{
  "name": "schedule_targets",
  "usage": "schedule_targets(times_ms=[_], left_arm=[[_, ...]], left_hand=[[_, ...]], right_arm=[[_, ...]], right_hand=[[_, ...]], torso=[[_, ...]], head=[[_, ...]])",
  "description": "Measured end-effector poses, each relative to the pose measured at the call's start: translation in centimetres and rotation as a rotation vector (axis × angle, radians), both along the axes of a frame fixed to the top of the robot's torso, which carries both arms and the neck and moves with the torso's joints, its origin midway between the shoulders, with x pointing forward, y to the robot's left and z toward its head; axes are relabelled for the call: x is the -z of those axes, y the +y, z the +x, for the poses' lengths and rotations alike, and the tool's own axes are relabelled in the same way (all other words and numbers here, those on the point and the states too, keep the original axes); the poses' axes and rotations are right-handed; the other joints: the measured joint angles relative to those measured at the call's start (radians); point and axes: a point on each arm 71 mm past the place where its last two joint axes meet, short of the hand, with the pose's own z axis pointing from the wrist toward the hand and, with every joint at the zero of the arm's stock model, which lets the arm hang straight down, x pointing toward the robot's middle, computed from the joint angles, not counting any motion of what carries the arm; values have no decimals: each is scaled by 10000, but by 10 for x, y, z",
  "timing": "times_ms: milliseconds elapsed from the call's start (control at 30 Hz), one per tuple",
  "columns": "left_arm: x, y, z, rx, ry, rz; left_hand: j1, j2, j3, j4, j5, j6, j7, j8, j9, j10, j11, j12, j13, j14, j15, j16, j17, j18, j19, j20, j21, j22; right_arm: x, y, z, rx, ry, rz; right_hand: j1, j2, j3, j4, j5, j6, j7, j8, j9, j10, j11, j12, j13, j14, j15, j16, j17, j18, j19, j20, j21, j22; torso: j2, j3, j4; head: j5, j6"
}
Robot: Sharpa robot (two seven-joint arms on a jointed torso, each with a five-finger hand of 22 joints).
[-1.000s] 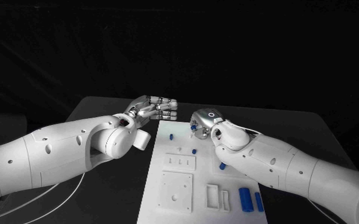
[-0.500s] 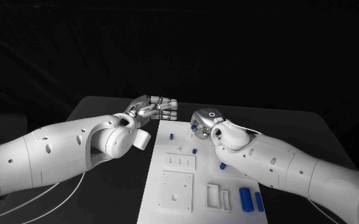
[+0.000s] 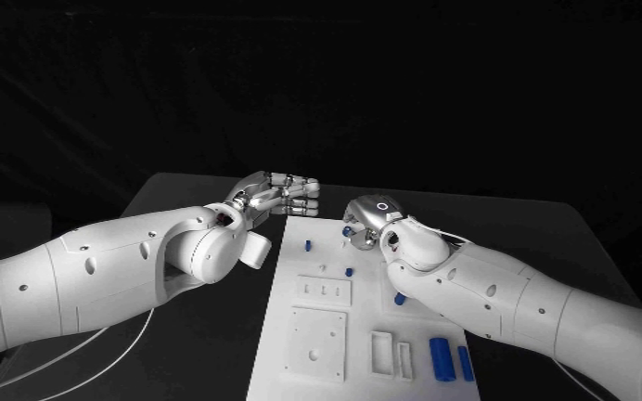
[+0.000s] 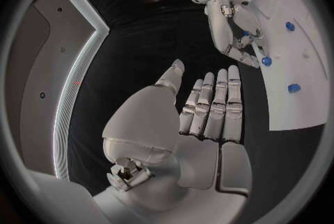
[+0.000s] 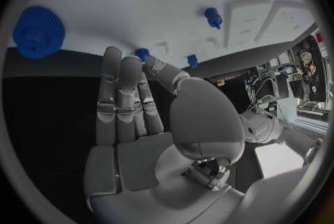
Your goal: Assemble the parts on the task board
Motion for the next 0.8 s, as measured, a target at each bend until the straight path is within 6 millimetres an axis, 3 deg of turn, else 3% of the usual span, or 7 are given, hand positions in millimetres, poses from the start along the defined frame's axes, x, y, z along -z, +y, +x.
schedule_targets(times_ms=[233, 300, 400, 567, 667, 800], left_arm=[[0, 0, 0, -1, -3, 0], [0, 0, 0, -8, -4, 3], [0, 1, 1, -24, -10, 6], [0, 3, 1, -65, -27, 9], [-1, 5, 1, -102, -43, 13], [-2, 7, 1, -143, -67, 15]], left_hand=[[0, 0, 0, 0, 0, -36, -35, 0, 0, 0, 0, 0, 0, 0, 0, 0, 0, 0, 0, 0, 0, 0], [0, 0, 0, 0, 0, -35, -35, 0, 0, 0, 0, 0, 0, 0, 0, 0, 0, 0, 0, 0, 0, 0], [0, 0, 0, 0, 0, -36, -36, 0, 0, 0, 0, 0, 0, 0, 0, 0, 0, 0, 0, 0, 0, 0], [0, 0, 0, 0, 0, -35, -35, 0, 0, 0, 0, 0, 0, 0, 0, 0, 0, 0, 0, 0, 0, 1], [0, 0, 0, 0, 0, -36, -35, 0, 0, 0, 0, 0, 0, 0, 0, 0, 0, 0, 0, 0, 0, 1], [1, 0, 0, 0, 0, -36, -35, 0, 0, 0, 0, 0, 0, 0, 0, 0, 0, 0, 0, 0, 0, 1]], right_arm=[[0, -2, 0, 41, -22, 65], [-1, -4, -1, 37, -45, 136], [-4, -9, -4, 29, -65, 332], [-20, -22, -8, 87, -172, 943], [-32, -34, -10, 187, -242, 1325], [-44, -52, -11, 329, -269, 1648]], right_hand=[[-8, -8, 60, 61, 7, 0, 0, 0, -1, 0, 0, 0, 1, 1, -1, 0, -9, 2, 0, 0, 0, 88], [-99, -98, 96, 104, 126, 9, -9, 0, -1, 12, -11, 0, 1, 1, -2, 0, -26, 1, 0, 0, 0, 91], [-173, -173, 233, 264, 274, 105, -103, 0, -1, 167, -90, 0, 1, 2, -2, 0, -32, 1, 0, 0, -50, 91], [-210, -210, 186, 393, 273, 252, -178, 0, 19, 612, -194, 0, 1, -37, -51, 0, -32, 0, 1, -2, -187, 84], [-263, -262, -24, 486, 273, 286, -212, 0, 24, 1299, -384, 0, 21, -76, -240, -60, -39, -3, 42, -120, -277, 35], [-221, -221, -750, 510, 322, 198, -311, 0, 15, 2473, -737, -1, 181, 20, -464, -72, 54, -501, 184, -439, -385, -74]], torso=[[0, -4, -3], [-1, -1, -7], [-6, 9, -19], [-22, 28, -85], [-44, 35, -143], [-65, 48, -213]], head=[[-58, -17], [-72, -18], [-94, -14], [-152, 15], [-201, 22], [-284, 7]])
